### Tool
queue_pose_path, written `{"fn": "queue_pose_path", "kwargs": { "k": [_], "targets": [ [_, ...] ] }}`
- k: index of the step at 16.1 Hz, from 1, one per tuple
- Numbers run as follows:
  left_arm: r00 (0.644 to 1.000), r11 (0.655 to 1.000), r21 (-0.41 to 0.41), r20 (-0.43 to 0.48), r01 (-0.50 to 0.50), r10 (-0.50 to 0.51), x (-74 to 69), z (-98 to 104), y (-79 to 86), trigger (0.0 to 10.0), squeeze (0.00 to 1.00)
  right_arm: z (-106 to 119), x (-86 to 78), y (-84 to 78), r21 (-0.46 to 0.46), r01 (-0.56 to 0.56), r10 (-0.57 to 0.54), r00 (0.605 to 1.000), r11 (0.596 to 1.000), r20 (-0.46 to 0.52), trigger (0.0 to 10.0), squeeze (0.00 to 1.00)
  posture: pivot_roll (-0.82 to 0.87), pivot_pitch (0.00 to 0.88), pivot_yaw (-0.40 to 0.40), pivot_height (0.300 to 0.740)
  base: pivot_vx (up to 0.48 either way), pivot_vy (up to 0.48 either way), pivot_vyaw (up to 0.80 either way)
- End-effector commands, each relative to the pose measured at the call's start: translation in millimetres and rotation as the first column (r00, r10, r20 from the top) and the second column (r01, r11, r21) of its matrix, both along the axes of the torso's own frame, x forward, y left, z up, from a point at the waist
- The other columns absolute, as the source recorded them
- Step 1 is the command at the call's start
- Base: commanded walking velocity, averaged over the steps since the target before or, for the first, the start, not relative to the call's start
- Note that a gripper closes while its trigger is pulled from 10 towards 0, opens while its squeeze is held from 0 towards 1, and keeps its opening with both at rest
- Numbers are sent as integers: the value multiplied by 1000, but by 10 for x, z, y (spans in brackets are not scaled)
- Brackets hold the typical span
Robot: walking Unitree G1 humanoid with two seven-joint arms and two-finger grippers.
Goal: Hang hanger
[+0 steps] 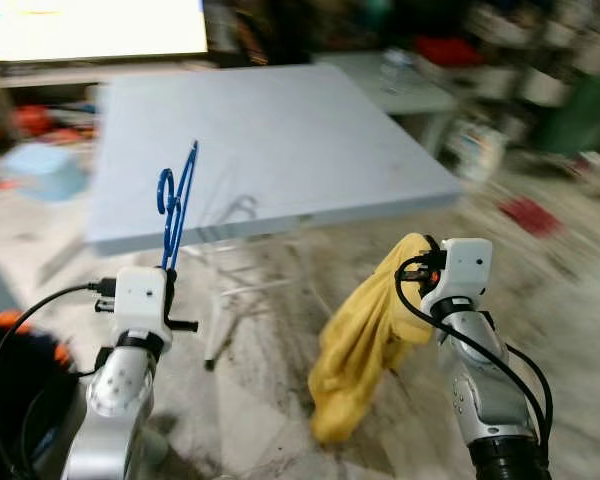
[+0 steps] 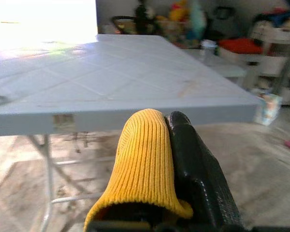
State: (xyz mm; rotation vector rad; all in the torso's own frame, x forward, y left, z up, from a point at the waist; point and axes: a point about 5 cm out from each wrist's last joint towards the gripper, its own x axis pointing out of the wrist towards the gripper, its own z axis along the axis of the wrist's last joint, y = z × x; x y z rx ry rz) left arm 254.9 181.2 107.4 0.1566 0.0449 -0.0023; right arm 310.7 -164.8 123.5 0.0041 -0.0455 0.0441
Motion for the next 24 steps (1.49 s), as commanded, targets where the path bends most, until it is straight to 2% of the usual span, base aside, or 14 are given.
{"fn": "queue_pose_path", "kwargs": {
  "k": [1, 4, 5, 6, 8, 11, 15, 19, 21, 24],
  "targets": [
    [998, 999, 12, 43, 46, -47, -50, 63, -97, 10000, 0, 59, 25, -24, -5, 4, -4, 1000, 1000, 27, 10000, 0, 147, 0, -84, 740, 0, 0, 788],
    [999, 1000, -11, 39, 7, -7, -78, 12, -72, 10000, 0, 81, 4, -39, 2, 15, -15, 999, 1000, 42, 10000, 0, 133, 0, -69, 740, 0, 0, 525],
    [995, 993, -71, 26, -89, 91, -54, 5, 78, 10000, 0, 74, -17, -90, 18, 46, -47, 998, 999, 47, 10000, 0, 134, 0, -67, 740, 0, 0, 0],
    [993, 989, -90, 17, -118, 120, -62, -6, 112, 10000, 0, 60, -21, -118, 23, 57, -58, 997, 998, 41, 10000, 0, 142, 0, -78, 740, 0, 0, 0],
    [996, 994, -82, 44, -76, 80, -40, 49, 26, 10000, 0, 73, 20, -139, 38, 51, -52, 998, 998, 36, 10000, 0, 156, 0, -94, 740, 0, 0, 0],
    [996, 991, -117, 65, -57, 65, -21, 107, -48, 10000, 0, 188, 125, -85, 42, 14, -17, 998, 999, 64, 10000, 0, 156, 0, -98, 740, 199, 0, 0],
    [998, 992, -122, 56, -18, 26, 49, 122, -120, 10000, 0, 222, 120, 15, 49, -15, 12, 997, 999, 78, 10000, 0, 152, 0, -87, 740, 307, 0, 0],
    [997, 993, -112, 76, -18, 26, 139, 202, -82, 10000, 0, 262, 144, 112, 50, -29, 24, 995, 998, 92, 10000, 0, 149, 0, -68, 740, 292, 0, 0],
    [996, 994, -109, 89, -20, 30, 136, 247, -64, 10000, 0, 320, 154, 150, 47, -59, 54, 992, 997, 112, 10000, 0, 152, 0, -71, 740, 306, 0, 0],
    [997, 992, -120, 65, -33, 41, 93, 180, -71, 10000, 0, 285, 153, 145, 46, -69, 64, 993, 997, 99, 10000, 0, 155, 0, -75, 740, 307, 0, 0]
  ]
}}
